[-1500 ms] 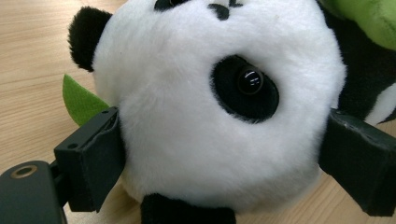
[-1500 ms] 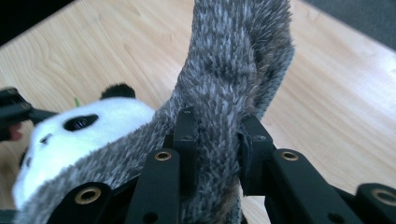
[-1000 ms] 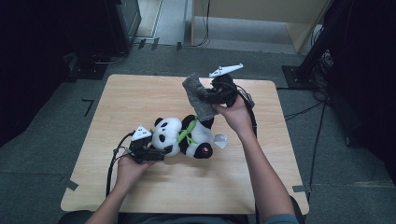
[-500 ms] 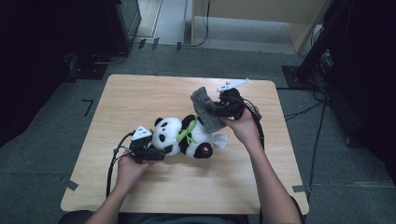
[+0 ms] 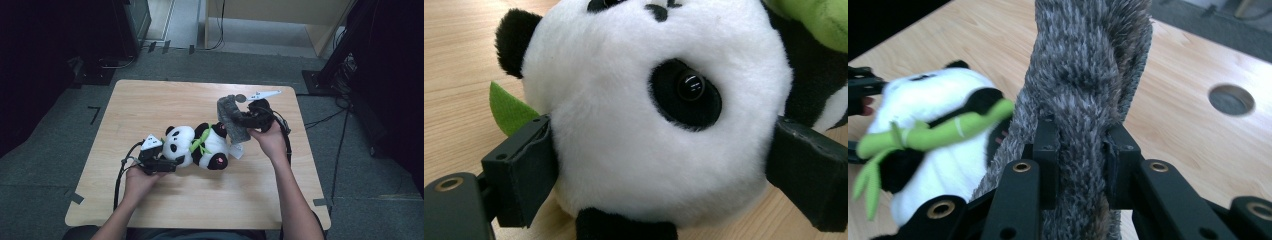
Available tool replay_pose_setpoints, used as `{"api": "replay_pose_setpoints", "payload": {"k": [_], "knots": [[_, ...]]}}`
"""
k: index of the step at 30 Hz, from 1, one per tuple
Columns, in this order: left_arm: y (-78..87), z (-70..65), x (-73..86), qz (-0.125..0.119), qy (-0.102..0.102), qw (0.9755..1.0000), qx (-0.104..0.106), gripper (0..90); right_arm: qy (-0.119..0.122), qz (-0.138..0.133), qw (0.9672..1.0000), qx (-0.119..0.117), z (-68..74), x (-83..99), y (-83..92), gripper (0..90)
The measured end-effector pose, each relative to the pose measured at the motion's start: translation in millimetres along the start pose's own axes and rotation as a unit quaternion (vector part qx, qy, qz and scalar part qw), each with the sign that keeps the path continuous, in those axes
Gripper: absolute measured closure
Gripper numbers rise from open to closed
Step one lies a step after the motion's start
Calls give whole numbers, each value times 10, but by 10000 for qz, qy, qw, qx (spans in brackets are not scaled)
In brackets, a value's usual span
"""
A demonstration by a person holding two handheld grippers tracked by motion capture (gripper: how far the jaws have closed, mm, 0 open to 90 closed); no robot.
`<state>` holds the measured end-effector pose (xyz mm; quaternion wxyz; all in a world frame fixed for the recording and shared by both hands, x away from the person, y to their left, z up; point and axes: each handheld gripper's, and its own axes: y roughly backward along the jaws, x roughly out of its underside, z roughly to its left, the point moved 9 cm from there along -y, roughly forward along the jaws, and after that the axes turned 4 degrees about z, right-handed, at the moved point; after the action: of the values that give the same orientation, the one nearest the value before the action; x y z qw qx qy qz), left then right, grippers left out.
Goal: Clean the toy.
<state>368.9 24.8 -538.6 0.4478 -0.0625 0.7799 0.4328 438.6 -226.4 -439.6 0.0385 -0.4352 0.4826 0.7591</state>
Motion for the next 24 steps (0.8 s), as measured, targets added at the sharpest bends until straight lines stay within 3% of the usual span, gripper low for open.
{"api": "replay_pose_setpoints", "payload": {"k": [4, 8, 12, 16, 20, 24], "knots": [[0, 2, -1, 1, 7, 10000, -1, 73, -112, 80, 9998, 127, -90, 42, 35, 736], [-1, 0, 0, 4, 11, 10000, 5, 73, -134, -103, 9998, 111, -81, 1, 124, 737], [-2, -2, -2, -4, 21, 10000, 2, 73, -10, -411, 9991, -56, 37, -97, 218, 737], [-2, -2, -2, -9, 24, 10000, -1, 73, 173, -460, 9988, -90, 189, -169, 245, 736], [-1, -4, -1, 2, 35, 10000, -1, 73, 342, -385, 9986, -147, 331, -183, 176, 735], [-4, -3, -5, -6, 52, 10000, -7, 73, 391, -190, 9989, -158, 379, -126, 11, 732]]}}
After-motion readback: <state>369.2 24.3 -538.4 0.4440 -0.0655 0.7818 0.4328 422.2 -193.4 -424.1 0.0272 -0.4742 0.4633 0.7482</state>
